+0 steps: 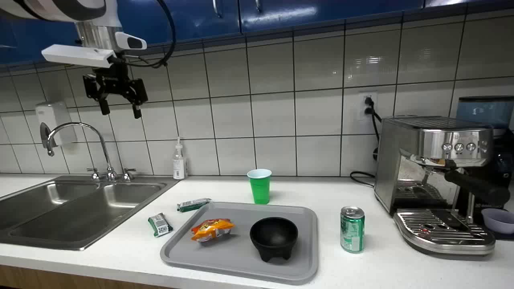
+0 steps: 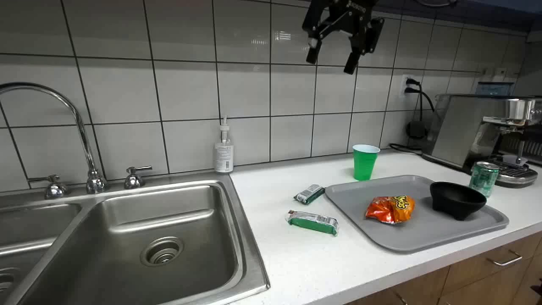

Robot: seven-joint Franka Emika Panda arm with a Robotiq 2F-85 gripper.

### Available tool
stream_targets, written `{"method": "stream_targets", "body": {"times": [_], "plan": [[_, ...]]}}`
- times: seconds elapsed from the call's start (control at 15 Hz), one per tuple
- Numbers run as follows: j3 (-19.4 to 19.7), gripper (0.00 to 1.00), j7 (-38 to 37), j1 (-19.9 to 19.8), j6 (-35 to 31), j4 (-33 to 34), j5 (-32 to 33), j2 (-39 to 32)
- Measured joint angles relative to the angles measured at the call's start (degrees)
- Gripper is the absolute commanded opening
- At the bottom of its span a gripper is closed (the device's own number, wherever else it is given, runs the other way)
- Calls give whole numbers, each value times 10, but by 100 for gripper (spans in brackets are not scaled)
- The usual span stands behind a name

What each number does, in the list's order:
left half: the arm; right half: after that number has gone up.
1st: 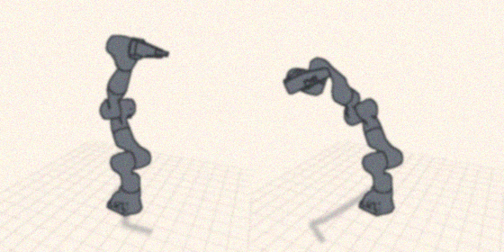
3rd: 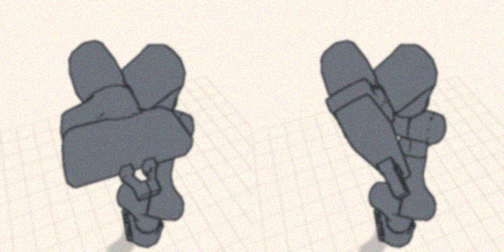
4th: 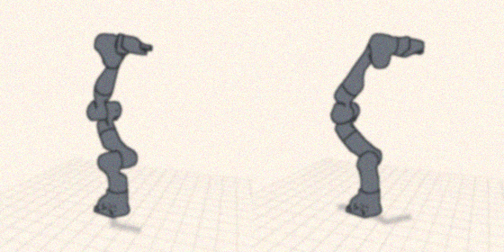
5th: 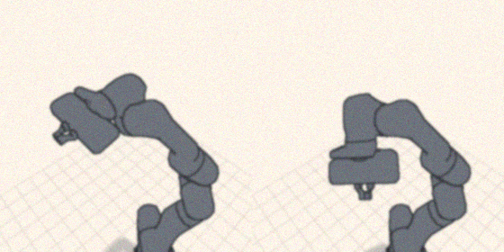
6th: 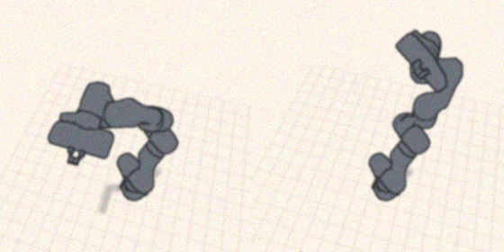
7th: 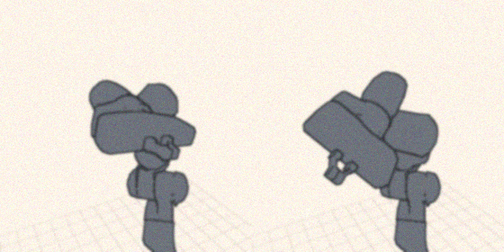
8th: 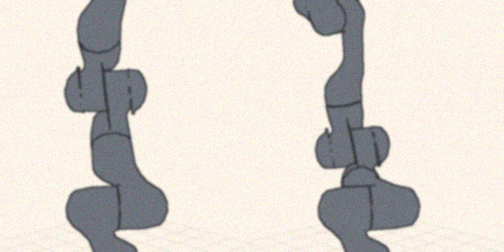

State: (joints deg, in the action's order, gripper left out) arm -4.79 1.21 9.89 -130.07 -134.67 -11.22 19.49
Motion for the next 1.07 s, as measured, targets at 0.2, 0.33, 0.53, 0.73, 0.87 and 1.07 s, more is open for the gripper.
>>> {"method": "stream_targets", "body": {"times": [0.2,0.33,0.53,0.73,0.87,1.07], "plan": [[0,100,0,0,0,0,0,0],[0,100,0,0,0,0,0,0],[0,100,0,0,0,0,0,0],[0,100,0,-1,0,-1,0,-1],[0,100,0,-2,-4,-4,0,-1],[2,100,0,-7,-28,-16,1,-1]]}}
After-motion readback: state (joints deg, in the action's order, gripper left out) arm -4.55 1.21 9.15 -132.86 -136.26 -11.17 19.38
